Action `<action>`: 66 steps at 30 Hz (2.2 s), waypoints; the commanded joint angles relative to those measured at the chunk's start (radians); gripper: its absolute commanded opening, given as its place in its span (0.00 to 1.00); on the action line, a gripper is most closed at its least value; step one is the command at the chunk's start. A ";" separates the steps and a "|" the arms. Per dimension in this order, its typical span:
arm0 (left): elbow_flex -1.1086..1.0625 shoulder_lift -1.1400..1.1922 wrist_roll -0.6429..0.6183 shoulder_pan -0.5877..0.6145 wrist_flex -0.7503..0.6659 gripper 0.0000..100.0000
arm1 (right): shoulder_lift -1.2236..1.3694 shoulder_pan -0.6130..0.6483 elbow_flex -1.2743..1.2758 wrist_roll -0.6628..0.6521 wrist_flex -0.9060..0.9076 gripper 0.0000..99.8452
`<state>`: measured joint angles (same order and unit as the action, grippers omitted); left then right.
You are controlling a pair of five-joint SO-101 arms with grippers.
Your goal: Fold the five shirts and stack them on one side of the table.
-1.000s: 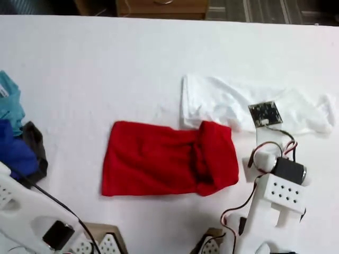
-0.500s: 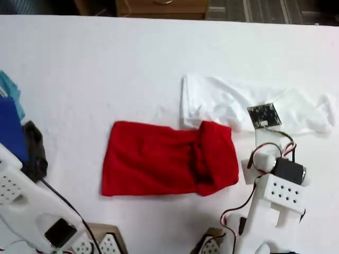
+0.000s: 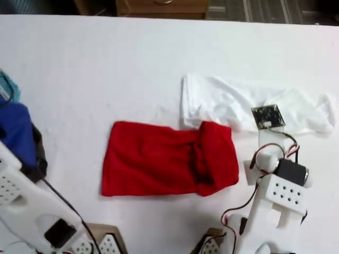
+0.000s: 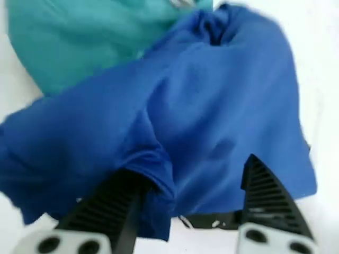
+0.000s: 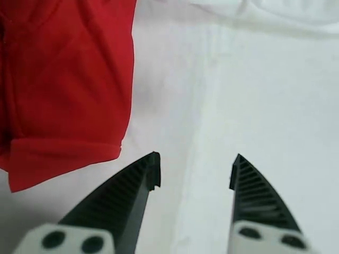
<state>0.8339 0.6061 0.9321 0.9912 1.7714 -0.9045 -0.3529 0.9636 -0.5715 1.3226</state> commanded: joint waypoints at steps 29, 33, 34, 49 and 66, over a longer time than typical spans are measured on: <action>0.355 -0.011 -0.147 0.086 0.014 0.27 | 0.002 -0.001 -0.008 -0.098 -0.004 0.21; 0.191 -0.091 -0.209 -0.091 0.018 0.27 | 0.002 -0.002 -0.008 -0.098 -0.004 0.21; 0.116 -0.124 -0.212 -0.137 0.018 0.27 | 0.002 -0.004 -0.008 -0.098 -0.004 0.21; -1.063 -0.502 -0.368 -0.927 -0.381 0.27 | 0.004 -0.007 -0.003 -0.094 -0.002 0.21; -0.858 -0.055 -0.618 -1.102 -0.261 0.10 | -0.002 -0.008 -0.003 -0.092 -0.005 0.21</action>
<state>-0.1573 0.4358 0.3936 -0.0844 1.4124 -0.9045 -0.3529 0.9636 -0.6621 1.3226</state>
